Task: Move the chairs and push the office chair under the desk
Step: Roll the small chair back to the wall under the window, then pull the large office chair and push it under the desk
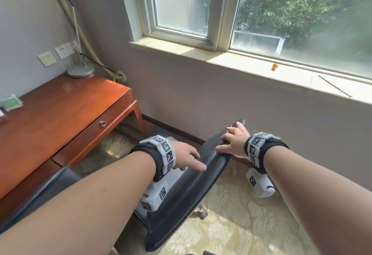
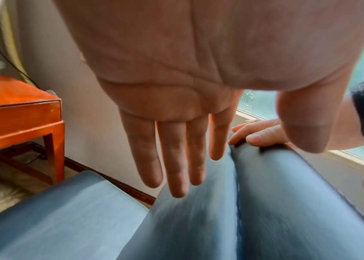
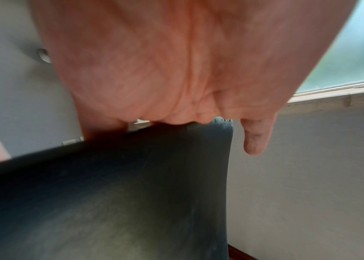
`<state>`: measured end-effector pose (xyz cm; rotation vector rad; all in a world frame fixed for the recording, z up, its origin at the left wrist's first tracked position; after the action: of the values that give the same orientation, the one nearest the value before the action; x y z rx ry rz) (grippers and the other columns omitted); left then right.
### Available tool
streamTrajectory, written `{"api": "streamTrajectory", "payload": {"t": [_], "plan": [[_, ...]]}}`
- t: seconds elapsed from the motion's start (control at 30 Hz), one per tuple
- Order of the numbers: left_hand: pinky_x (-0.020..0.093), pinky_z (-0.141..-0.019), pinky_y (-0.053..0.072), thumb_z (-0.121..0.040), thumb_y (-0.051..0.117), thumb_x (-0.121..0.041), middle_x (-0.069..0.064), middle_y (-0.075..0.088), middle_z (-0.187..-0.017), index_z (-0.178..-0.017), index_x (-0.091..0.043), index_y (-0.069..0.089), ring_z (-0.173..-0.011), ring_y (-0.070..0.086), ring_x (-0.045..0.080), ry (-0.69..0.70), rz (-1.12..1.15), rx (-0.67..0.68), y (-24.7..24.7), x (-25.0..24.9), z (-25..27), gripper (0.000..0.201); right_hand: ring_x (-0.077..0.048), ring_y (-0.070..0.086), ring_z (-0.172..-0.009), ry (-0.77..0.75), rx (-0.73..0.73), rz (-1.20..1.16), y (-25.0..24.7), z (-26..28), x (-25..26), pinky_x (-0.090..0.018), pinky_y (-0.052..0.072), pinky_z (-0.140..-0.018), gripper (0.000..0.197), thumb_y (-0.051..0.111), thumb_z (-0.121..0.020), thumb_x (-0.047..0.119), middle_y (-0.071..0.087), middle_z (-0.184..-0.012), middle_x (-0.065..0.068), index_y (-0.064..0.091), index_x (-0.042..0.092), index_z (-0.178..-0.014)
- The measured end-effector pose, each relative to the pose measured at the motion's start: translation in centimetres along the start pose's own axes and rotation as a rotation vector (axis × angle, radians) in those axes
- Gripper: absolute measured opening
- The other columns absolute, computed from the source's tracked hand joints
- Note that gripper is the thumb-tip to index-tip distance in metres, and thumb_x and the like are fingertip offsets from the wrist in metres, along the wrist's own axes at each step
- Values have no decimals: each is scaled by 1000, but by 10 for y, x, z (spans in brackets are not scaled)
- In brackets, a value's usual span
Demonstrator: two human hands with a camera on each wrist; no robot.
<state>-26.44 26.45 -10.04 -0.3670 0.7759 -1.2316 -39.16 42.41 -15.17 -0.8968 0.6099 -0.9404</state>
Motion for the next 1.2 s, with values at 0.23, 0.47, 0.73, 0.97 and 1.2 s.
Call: {"api": "streamTrajectory", "payload": {"t": [0.23, 0.47, 0.73, 0.97, 1.2], "plan": [[27, -92, 44, -95, 57, -68, -2, 69, -124, -146, -23, 57, -116, 65, 18, 10, -40, -139, -29, 1, -13, 68, -31, -14, -162, 48, -29, -226, -13, 17, 2, -46, -2, -132, 72, 54, -97, 71, 13, -177, 0, 46, 35, -158], [32, -95, 52, -94, 54, -71, -3, 74, -101, -134, -26, 64, -99, 71, 15, -15, 26, -212, -38, 24, -20, 60, -30, -13, -162, 49, -53, -239, -15, 4, -1, -48, 0, -132, 73, 57, -92, 73, 16, -176, 1, 49, 37, -156], [35, -93, 56, -94, 56, -69, 8, 78, -110, -128, -25, 67, -101, 74, 21, -68, 0, -235, -76, -5, -53, 57, -35, 7, -157, -135, -34, -15, -25, -50, -10, -55, 12, -128, 122, 17, -46, 101, 31, -170, -4, 56, 44, -148], [32, -92, 54, -95, 59, -64, 1, 74, -102, -137, -22, 63, -105, 73, 21, -213, 46, -227, -103, -43, -108, 60, -32, 27, -136, -321, 39, 202, -51, -105, -22, -56, 28, -117, 99, 22, -63, 105, 45, -136, -3, 55, 53, -140], [27, -104, 41, -99, 57, -58, 1, 68, -134, -146, -21, 58, -126, 60, 19, -430, 99, -243, -102, -56, -112, 60, -33, 29, -129, -518, 103, 257, -70, -117, -34, -54, 32, -116, 73, 31, -85, 95, 46, -131, -2, 54, 56, -142]]}}
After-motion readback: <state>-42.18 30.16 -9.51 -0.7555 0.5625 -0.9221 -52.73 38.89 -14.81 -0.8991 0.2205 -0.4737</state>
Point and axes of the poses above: each hand's wrist, its own z-axis away from the middle knuckle, its own y-axis out of the palm, x = y × z, the point moved 10 cm from there along -z, towards the middle knuckle
